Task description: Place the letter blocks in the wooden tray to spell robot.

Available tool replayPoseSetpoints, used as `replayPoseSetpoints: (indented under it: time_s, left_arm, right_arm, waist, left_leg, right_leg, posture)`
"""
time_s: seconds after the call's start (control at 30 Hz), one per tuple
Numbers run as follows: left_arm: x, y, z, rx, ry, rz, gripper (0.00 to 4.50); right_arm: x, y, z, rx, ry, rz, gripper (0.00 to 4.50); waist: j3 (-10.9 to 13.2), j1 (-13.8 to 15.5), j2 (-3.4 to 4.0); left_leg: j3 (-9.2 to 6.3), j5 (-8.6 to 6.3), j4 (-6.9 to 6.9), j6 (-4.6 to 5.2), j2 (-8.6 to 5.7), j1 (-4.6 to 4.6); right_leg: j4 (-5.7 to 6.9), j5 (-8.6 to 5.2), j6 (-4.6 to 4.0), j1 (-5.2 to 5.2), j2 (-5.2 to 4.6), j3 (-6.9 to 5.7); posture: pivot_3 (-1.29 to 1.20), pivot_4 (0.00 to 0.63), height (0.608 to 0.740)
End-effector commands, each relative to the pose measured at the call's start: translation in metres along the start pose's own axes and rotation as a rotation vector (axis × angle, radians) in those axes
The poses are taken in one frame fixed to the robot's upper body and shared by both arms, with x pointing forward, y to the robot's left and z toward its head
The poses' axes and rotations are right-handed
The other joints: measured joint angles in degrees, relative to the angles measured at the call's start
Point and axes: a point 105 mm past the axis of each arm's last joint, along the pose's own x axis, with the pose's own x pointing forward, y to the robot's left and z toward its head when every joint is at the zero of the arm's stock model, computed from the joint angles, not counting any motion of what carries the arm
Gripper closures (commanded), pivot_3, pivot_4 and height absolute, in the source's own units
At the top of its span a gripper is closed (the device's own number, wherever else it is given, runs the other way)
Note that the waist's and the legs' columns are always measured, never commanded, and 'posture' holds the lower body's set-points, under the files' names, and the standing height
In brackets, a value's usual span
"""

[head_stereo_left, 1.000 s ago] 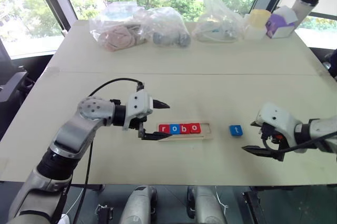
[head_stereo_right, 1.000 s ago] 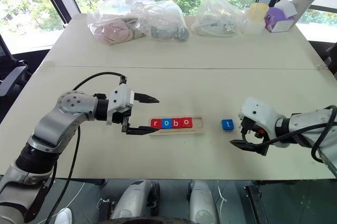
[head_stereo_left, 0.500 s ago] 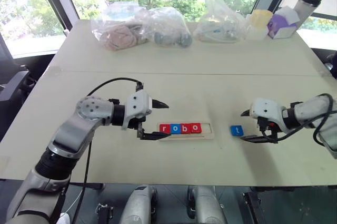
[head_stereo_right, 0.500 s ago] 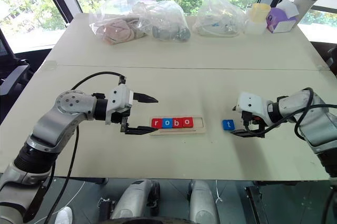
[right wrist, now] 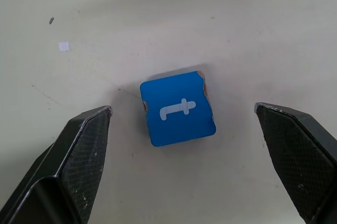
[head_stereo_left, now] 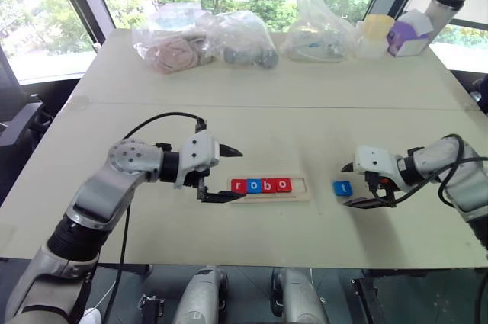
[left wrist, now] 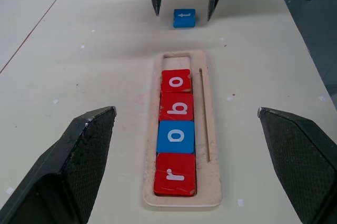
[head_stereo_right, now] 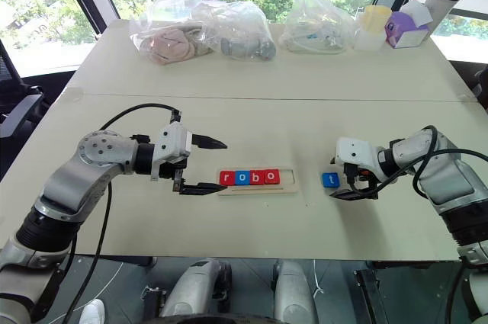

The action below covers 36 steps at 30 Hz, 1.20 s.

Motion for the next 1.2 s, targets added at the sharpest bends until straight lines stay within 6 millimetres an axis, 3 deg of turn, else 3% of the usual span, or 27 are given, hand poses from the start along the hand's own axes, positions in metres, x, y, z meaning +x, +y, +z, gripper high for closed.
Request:
replayPoseSetpoints:
  time_s: [0.03,0.17,0.33,0.53,0.63,0.83,1.2]
  left_arm:
    - [-0.005,0.001,0.01,0.039,-0.018,0.014,0.0]
    - [-0.005,0.001,0.01,0.038,-0.018,0.016,0.0]
    - [-0.005,0.001,0.009,0.035,-0.018,0.018,0.0]
    - [-0.004,0.002,0.01,0.037,-0.02,0.019,0.0]
    - [-0.003,0.003,0.01,0.039,-0.022,0.019,0.0]
    - [-0.003,0.003,0.01,0.04,-0.021,0.022,0.0]
    - [-0.005,0.001,0.01,0.037,-0.017,0.034,0.0]
  right_arm:
    - [-0.005,-0.005,0.004,-0.021,-0.006,-0.02,1.33]
    - [-0.005,-0.005,0.004,-0.018,-0.007,-0.017,3.37]
    - [-0.011,-0.006,0.018,-0.047,-0.027,-0.029,3.38]
    - [-0.02,-0.003,0.07,-0.092,-0.134,-0.001,3.38]
    - [-0.017,0.003,0.085,-0.095,-0.158,0.042,3.38]
    - [-0.001,0.009,0.089,-0.108,-0.134,0.091,3.38]
    - [0.024,0.002,0.092,-0.105,-0.127,0.122,3.38]
  waist:
    - [0.0,0.0,0.0]
    - [0.0,0.0,0.0]
    - [0.0,0.0,0.01]
    - [0.0,-0.2,0.01]
    - [0.0,0.0,0.01]
    - [0.0,0.0,0.01]
    - [0.0,0.0,0.01]
  left_leg:
    - [0.0,0.0,0.0,0.0,0.0,0.0]
    - [0.0,0.01,0.0,-0.01,0.0,0.03]
    - [0.0,0.01,0.01,-0.01,0.0,0.07]
    - [-0.01,0.02,0.01,-0.03,0.01,0.08]
    - [-0.07,0.03,0.01,-0.05,0.02,0.08]
    - [-0.05,0.03,0.01,-0.04,-0.06,0.05]
    - [-0.06,0.05,0.02,-0.07,-0.05,0.07]
  right_leg:
    - [0.0,0.0,0.01,0.0,0.0,0.0]
    - [0.02,0.01,0.01,0.03,0.0,0.0]
    - [0.03,0.01,0.01,0.06,0.0,0.0]
    - [0.09,0.02,0.02,0.03,0.01,0.01]
    - [0.1,0.01,0.01,0.03,0.02,-0.02]
    - [0.04,0.01,0.01,0.06,-0.08,-0.02]
    - [0.14,0.02,0.03,0.04,-0.03,-0.02]
  posture:
    - [0.0,0.15,0.74]
    - [0.0,0.15,0.74]
    - [0.0,0.15,0.74]
    - [0.0,0.15,0.74]
    - [0.0,0.15,0.74]
    - [0.0,0.15,0.74]
    - [0.0,0.15,0.74]
